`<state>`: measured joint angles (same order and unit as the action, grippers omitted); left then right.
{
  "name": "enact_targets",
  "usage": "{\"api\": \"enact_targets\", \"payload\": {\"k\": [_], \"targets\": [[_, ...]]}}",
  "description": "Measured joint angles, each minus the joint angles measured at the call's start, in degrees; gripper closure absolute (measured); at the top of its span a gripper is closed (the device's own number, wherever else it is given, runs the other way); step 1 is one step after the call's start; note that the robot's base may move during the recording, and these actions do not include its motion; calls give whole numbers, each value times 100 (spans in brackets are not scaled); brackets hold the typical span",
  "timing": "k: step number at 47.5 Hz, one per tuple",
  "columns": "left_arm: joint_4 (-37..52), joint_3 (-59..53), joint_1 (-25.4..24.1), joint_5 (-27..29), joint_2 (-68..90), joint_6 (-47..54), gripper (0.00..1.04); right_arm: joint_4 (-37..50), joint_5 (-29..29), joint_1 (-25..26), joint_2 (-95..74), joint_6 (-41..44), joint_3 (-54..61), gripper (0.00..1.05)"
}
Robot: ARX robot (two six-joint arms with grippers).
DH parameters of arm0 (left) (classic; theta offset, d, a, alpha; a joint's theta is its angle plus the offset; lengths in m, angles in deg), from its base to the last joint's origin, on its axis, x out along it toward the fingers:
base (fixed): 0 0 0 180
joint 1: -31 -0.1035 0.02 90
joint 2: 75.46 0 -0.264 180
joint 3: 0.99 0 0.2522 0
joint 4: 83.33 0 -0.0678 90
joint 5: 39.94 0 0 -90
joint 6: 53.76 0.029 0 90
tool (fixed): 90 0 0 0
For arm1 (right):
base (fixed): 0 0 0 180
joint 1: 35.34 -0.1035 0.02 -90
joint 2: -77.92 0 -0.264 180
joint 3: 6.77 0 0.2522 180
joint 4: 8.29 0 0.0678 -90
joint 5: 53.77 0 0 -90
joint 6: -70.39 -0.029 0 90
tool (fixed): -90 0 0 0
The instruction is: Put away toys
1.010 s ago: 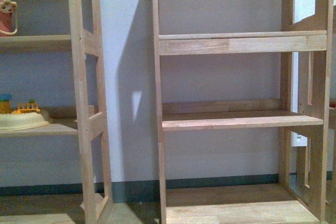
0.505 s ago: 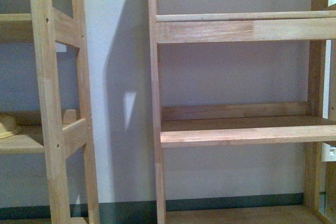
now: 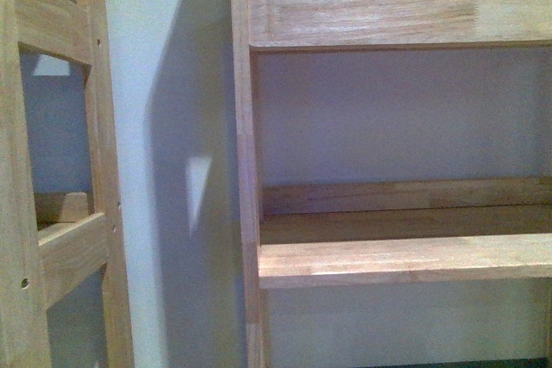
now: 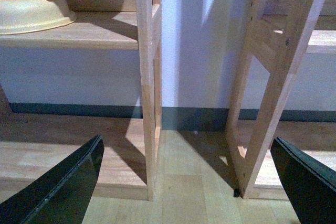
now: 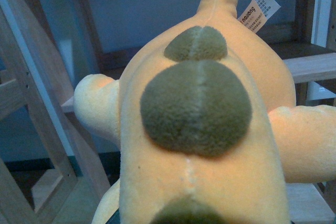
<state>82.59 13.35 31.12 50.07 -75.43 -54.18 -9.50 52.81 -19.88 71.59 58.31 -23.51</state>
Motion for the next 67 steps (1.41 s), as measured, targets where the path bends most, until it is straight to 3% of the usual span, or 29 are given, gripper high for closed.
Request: {"api": "enact_targets", "payload": {"k": [38, 42, 52, 67], "targets": [[0, 0, 0, -2, 2, 0, 6, -114, 55, 2, -17, 109, -31, 85], [0, 0, 0, -4, 2, 0, 6, -730, 37, 2, -260, 796, -374, 85], [0, 0, 0, -2, 0, 0, 6, -553, -157, 17, -1060, 1296, -1718, 85], [0, 0, 0, -2, 0, 0, 6, -411, -546, -828, -2310, 1458, -3969, 85]]}}
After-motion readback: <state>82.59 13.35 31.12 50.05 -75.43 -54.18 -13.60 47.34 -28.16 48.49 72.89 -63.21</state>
